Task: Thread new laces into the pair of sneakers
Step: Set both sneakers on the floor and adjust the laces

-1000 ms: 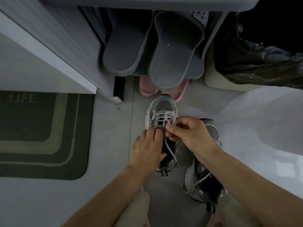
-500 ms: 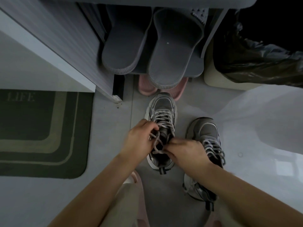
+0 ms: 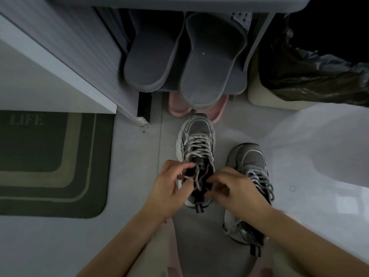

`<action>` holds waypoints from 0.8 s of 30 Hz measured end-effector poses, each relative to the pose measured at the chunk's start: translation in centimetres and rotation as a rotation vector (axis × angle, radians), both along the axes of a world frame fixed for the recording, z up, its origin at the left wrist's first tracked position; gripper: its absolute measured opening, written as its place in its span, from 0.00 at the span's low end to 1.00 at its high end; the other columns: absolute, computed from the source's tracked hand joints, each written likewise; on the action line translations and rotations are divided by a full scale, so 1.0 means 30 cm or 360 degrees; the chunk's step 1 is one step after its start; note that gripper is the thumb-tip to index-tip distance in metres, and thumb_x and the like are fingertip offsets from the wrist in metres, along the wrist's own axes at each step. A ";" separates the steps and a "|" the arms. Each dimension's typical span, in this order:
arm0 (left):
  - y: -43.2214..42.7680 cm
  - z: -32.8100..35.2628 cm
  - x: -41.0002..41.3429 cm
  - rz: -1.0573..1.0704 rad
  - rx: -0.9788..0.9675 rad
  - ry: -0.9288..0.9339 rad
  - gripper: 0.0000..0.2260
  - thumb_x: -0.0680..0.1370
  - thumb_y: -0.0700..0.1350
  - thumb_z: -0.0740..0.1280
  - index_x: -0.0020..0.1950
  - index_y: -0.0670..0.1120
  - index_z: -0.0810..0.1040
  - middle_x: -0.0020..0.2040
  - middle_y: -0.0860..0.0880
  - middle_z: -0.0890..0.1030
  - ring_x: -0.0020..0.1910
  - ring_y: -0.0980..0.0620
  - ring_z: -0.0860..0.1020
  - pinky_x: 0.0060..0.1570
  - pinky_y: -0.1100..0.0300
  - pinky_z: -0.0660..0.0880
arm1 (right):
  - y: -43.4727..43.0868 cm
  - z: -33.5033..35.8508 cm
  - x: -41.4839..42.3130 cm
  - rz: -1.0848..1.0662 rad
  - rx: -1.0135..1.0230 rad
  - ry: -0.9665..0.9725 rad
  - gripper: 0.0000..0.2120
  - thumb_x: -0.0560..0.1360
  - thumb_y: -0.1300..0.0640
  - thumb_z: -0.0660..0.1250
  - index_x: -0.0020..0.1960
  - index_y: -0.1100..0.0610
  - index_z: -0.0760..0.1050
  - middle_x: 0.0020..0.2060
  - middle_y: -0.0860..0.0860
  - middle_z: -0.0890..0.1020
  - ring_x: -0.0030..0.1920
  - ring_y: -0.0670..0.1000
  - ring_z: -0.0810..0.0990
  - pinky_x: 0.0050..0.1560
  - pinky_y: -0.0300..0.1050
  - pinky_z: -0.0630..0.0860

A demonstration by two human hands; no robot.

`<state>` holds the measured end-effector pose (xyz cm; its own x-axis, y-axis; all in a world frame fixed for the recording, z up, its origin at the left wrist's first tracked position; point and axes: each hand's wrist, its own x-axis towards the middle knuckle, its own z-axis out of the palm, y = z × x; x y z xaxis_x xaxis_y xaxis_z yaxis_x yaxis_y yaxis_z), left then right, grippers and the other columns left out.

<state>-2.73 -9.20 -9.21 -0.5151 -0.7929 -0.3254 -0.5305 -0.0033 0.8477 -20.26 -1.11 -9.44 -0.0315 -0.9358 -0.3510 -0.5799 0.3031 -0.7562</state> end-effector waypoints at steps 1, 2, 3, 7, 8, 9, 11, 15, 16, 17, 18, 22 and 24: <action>0.011 -0.001 0.001 -0.0014 -0.0038 -0.0017 0.20 0.69 0.55 0.65 0.59 0.51 0.78 0.51 0.56 0.74 0.47 0.63 0.75 0.42 0.75 0.69 | 0.009 0.003 0.001 -0.0019 0.0051 0.0016 0.17 0.65 0.50 0.76 0.51 0.55 0.80 0.43 0.45 0.75 0.37 0.43 0.78 0.43 0.26 0.70; 0.019 -0.007 0.000 -0.0031 -0.0093 -0.0067 0.21 0.69 0.57 0.67 0.58 0.50 0.78 0.49 0.57 0.74 0.46 0.64 0.75 0.43 0.76 0.68 | 0.020 0.005 0.005 -0.0010 0.0114 0.0057 0.19 0.64 0.50 0.77 0.52 0.54 0.79 0.43 0.45 0.74 0.38 0.43 0.78 0.43 0.27 0.69; 0.024 -0.017 -0.004 -0.0044 -0.0162 -0.0132 0.20 0.68 0.56 0.69 0.57 0.50 0.79 0.47 0.57 0.75 0.44 0.66 0.75 0.43 0.77 0.68 | 0.025 0.007 0.009 0.0013 0.0142 0.0081 0.18 0.64 0.52 0.77 0.52 0.55 0.79 0.42 0.45 0.75 0.39 0.44 0.77 0.43 0.26 0.68; 0.033 -0.047 -0.032 0.0048 -0.0260 -0.0249 0.08 0.69 0.44 0.73 0.47 0.45 0.84 0.40 0.52 0.81 0.41 0.61 0.76 0.41 0.78 0.68 | 0.002 0.014 0.028 -0.0159 0.0091 0.0049 0.06 0.68 0.60 0.74 0.45 0.56 0.83 0.38 0.47 0.84 0.40 0.37 0.77 0.41 0.22 0.67; 0.035 -0.047 -0.037 0.0074 -0.0208 -0.0262 0.07 0.69 0.43 0.74 0.46 0.45 0.84 0.41 0.51 0.83 0.41 0.59 0.77 0.41 0.77 0.69 | -0.011 0.012 0.032 -0.0230 0.0070 0.0040 0.05 0.69 0.60 0.74 0.44 0.55 0.84 0.37 0.46 0.84 0.40 0.36 0.78 0.41 0.24 0.69; 0.037 -0.044 -0.042 0.0107 -0.0125 -0.0282 0.06 0.70 0.41 0.75 0.46 0.45 0.85 0.41 0.50 0.84 0.41 0.59 0.78 0.42 0.74 0.72 | -0.024 0.011 0.033 -0.0287 0.0061 0.0025 0.05 0.69 0.60 0.73 0.45 0.54 0.84 0.37 0.46 0.85 0.40 0.38 0.79 0.41 0.26 0.71; 0.042 -0.040 -0.046 0.0177 0.0040 -0.0337 0.06 0.71 0.40 0.74 0.47 0.47 0.85 0.41 0.50 0.85 0.39 0.59 0.81 0.45 0.64 0.77 | -0.047 0.012 0.036 -0.0306 0.0072 -0.0022 0.07 0.73 0.60 0.70 0.49 0.53 0.84 0.37 0.48 0.85 0.40 0.43 0.81 0.43 0.33 0.75; 0.051 -0.043 -0.049 0.0220 0.0072 -0.0369 0.06 0.72 0.40 0.72 0.47 0.47 0.85 0.40 0.50 0.85 0.40 0.55 0.83 0.46 0.58 0.79 | -0.047 -0.001 0.051 0.0130 0.0223 0.0372 0.12 0.78 0.49 0.59 0.58 0.44 0.78 0.49 0.48 0.84 0.51 0.53 0.80 0.48 0.46 0.75; 0.052 -0.043 -0.051 0.0204 0.0017 -0.0399 0.06 0.72 0.40 0.72 0.47 0.46 0.84 0.40 0.50 0.85 0.40 0.54 0.82 0.45 0.59 0.78 | -0.045 -0.003 0.054 0.0154 0.0238 0.0451 0.14 0.78 0.45 0.57 0.59 0.42 0.77 0.51 0.47 0.83 0.53 0.53 0.79 0.49 0.45 0.74; 0.052 -0.042 -0.052 0.0171 -0.0060 -0.0431 0.05 0.71 0.40 0.72 0.47 0.46 0.83 0.41 0.50 0.84 0.40 0.53 0.82 0.45 0.59 0.77 | -0.046 -0.001 0.059 0.0109 0.0239 0.0459 0.14 0.77 0.43 0.57 0.58 0.41 0.77 0.51 0.46 0.83 0.54 0.52 0.79 0.49 0.44 0.73; 0.050 -0.043 -0.052 0.0138 -0.0129 -0.0459 0.05 0.72 0.40 0.72 0.46 0.45 0.83 0.41 0.50 0.84 0.40 0.52 0.81 0.43 0.60 0.76 | -0.052 0.000 0.061 0.0039 0.0240 0.0447 0.14 0.77 0.42 0.59 0.56 0.43 0.78 0.50 0.45 0.83 0.53 0.52 0.79 0.48 0.44 0.73; 0.052 -0.035 -0.053 0.0103 -0.0216 -0.0489 0.05 0.74 0.42 0.71 0.48 0.44 0.83 0.43 0.48 0.83 0.41 0.50 0.79 0.42 0.61 0.72 | -0.068 0.001 0.052 -0.0187 0.0300 0.0485 0.15 0.71 0.40 0.67 0.40 0.50 0.69 0.35 0.45 0.75 0.42 0.52 0.77 0.37 0.44 0.69; 0.065 -0.021 -0.053 0.0079 -0.0197 -0.0436 0.08 0.77 0.47 0.67 0.48 0.43 0.82 0.42 0.47 0.82 0.41 0.50 0.79 0.42 0.58 0.74 | -0.062 -0.005 0.052 -0.0270 0.0376 0.0457 0.21 0.68 0.38 0.69 0.38 0.50 0.61 0.31 0.44 0.70 0.37 0.52 0.74 0.32 0.45 0.65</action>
<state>-4.32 -7.24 -9.86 -0.3813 -0.8572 -0.3462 -0.7412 0.0596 0.6686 -18.71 -2.97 -9.60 -0.3066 -0.8036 -0.5101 -0.6843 0.5586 -0.4688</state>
